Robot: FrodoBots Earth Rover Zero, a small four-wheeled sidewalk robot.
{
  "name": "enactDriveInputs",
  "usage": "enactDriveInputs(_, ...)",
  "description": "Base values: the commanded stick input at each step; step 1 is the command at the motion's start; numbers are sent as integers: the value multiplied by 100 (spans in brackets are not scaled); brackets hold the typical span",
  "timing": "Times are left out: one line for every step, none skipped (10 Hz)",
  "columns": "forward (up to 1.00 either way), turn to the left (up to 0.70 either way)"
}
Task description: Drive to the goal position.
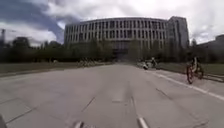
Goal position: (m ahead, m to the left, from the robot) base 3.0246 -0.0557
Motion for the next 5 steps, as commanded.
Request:
enactDriveInputs(70, 0)
enactDriveInputs(70, 0)
enactDriveInputs(70, 0)
enactDriveInputs(70, 0)
enactDriveInputs(70, 0)
